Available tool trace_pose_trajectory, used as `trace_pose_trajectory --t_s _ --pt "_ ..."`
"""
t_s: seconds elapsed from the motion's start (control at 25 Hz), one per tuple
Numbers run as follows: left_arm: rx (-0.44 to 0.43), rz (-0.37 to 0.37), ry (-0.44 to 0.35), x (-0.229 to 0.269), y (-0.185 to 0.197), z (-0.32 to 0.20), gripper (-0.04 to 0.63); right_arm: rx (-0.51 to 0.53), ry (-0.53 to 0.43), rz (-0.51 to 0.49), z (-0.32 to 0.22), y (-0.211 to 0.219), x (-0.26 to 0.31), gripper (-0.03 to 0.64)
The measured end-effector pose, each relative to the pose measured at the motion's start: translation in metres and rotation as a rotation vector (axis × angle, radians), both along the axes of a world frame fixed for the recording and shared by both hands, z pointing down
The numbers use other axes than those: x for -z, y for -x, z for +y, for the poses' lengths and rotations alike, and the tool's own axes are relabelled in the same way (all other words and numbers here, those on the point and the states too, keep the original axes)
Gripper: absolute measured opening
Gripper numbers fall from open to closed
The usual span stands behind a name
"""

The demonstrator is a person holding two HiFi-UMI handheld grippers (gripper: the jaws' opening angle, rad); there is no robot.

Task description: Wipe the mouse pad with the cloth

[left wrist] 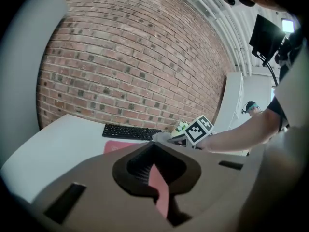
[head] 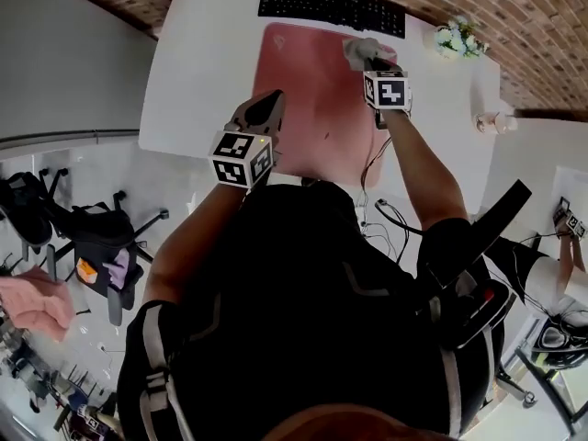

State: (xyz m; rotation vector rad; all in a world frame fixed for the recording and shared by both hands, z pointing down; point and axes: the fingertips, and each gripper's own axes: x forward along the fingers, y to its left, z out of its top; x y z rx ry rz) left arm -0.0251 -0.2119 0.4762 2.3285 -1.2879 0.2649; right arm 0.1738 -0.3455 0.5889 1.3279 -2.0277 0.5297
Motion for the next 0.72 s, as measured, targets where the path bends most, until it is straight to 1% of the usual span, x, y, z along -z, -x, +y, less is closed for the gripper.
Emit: trace_pose_trajectory --t_s 0.16,0.32,0.48,0.64,0.72 --pt "0.077 -0.016 0.006 -0.003 0.026 0.005 0.002 0.14 -0.013 -0.058 -0.023 0.078 0.004 0.026" --pt "0.166 -0.034 0.006 -0.003 0.055 0.008 0.002 0.265 -0.005 -0.086 -0.038 0.154 -0.004 0.026" --pt "0.214 -0.015 -0.013 0.01 0.081 -0.003 0.002 0.333 0.001 -0.094 -0.05 0.205 -0.014 0.026" --pt "0.266 -0.037 -0.038 0.024 0.097 -0.008 0.002 0.363 0.034 -0.102 -0.06 0.243 -0.03 0.026" --pt "0.284 -0.044 -0.032 0.026 0.099 -0.005 0.002 0.37 0.042 -0.098 -0.065 0.254 -0.039 0.026"
